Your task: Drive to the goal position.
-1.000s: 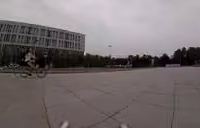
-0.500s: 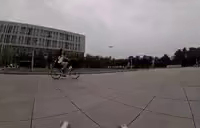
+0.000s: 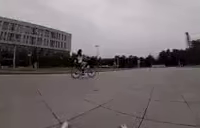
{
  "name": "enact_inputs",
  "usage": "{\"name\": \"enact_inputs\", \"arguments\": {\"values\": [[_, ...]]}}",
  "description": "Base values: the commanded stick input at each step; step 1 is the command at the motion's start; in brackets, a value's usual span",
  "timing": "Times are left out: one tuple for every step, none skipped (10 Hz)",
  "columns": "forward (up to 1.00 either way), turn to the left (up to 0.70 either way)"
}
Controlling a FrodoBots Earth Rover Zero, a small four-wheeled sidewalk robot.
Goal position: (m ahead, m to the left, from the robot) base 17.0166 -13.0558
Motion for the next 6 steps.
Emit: {"name": "enact_inputs", "arguments": {"values": [[0.7, 0.0], [0.7, 0.0], [0.7, 0.0], [0.7, 0.0], [0.7, 0.0], [0.7, 0.0]]}}
